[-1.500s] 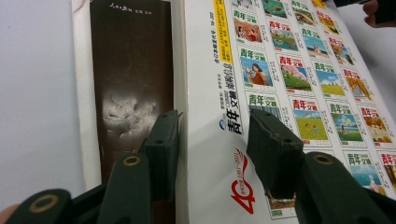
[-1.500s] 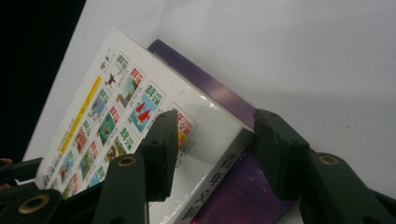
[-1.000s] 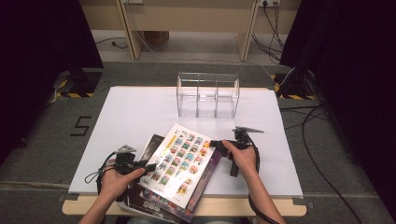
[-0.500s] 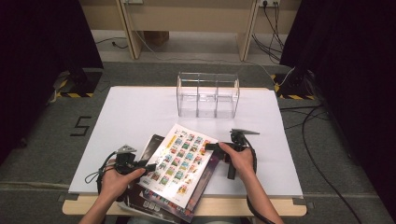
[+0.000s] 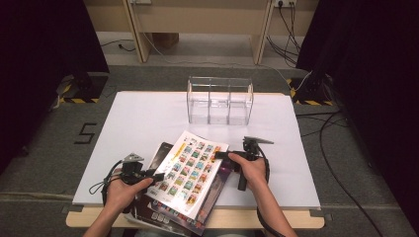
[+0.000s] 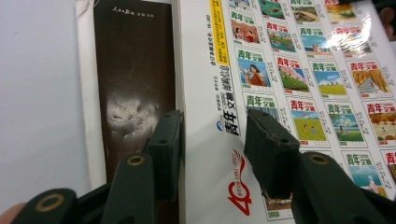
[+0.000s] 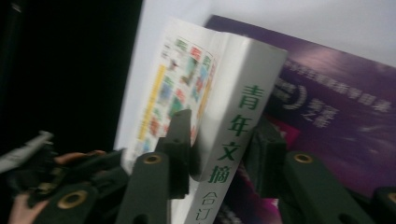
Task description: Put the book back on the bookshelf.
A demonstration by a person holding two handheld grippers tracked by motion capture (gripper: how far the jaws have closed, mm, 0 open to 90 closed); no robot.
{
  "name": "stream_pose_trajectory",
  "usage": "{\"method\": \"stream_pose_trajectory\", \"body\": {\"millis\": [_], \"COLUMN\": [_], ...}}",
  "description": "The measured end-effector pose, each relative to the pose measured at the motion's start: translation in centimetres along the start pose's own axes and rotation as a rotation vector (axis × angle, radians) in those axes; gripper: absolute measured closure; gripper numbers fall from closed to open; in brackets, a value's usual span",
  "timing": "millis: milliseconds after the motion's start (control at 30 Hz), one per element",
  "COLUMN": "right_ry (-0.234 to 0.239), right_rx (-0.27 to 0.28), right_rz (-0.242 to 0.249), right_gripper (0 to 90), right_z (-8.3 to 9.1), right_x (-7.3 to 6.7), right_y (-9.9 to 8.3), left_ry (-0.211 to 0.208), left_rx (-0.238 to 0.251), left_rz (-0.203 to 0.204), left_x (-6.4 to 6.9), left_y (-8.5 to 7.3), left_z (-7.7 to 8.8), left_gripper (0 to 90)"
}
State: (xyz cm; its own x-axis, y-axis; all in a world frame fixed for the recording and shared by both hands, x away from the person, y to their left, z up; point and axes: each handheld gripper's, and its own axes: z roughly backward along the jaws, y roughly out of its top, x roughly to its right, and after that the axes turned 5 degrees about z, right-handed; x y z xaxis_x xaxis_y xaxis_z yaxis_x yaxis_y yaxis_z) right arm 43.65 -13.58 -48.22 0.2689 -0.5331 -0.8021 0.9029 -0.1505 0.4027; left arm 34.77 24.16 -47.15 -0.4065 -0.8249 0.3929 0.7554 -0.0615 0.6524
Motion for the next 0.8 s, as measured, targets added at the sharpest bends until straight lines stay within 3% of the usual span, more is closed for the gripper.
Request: {"method": "stream_pose_trajectory", "body": {"millis": [167,300,333,400,433,500,533,600,633,700,733,800], "right_ry": [0.018,0.036,0.036,0.028,0.014,0.008,-0.023,-0.058,-0.058,-0.121,-0.121,-0.185], "right_rx": [0.039,0.081,0.106,0.117,0.14,0.152,0.174,0.2,0.2,0.244,0.244,0.296], "right_rz": [0.019,0.056,0.084,0.104,0.152,0.173,0.244,0.307,0.307,0.399,0.399,0.481], "right_gripper": [70.1,72.4,73.1,73.4,73.8,73.9,73.9,74.0,74.0,74.1,74.1,74.1], "right_z": [0.1,0.2,0.3,0.4,0.8,1.0,1.5,2.2,2.2,3.3,3.3,4.3], "right_x": [-1.2,-2.8,-3.8,-4.4,-5.6,-6.2,-7.6,-9.0,-9.0,-10.9,-10.9,-12.3], "right_y": [0.2,0.7,0.9,1.0,1.2,1.3,1.5,1.7,1.7,1.9,1.9,2.1], "left_ry": [-0.003,-0.009,-0.007,-0.011,-0.017,-0.016,-0.021,-0.024,-0.024,-0.028,-0.029,-0.034], "left_rx": [0.018,0.076,0.105,0.117,0.142,0.148,0.161,0.165,0.165,0.169,0.17,0.167], "left_rz": [0.014,0.033,0.038,0.04,0.052,0.049,0.055,0.057,0.057,0.057,0.058,0.054], "left_x": [-0.4,-0.7,-0.8,-0.9,-1.0,-1.0,-1.1,-1.0,-1.0,-1.0,-0.9,-0.8], "left_y": [0.0,0.2,0.4,0.5,0.6,0.7,0.7,0.7,0.7,0.7,0.7,0.6], "left_z": [0.4,1.4,1.8,2.0,2.3,2.5,2.6,2.6,2.6,2.6,2.5,2.3], "left_gripper": [58.8,58.5,58.3,58.1,57.7,57.5,57.3,57.1,57.0,56.6,56.6,56.2]}}
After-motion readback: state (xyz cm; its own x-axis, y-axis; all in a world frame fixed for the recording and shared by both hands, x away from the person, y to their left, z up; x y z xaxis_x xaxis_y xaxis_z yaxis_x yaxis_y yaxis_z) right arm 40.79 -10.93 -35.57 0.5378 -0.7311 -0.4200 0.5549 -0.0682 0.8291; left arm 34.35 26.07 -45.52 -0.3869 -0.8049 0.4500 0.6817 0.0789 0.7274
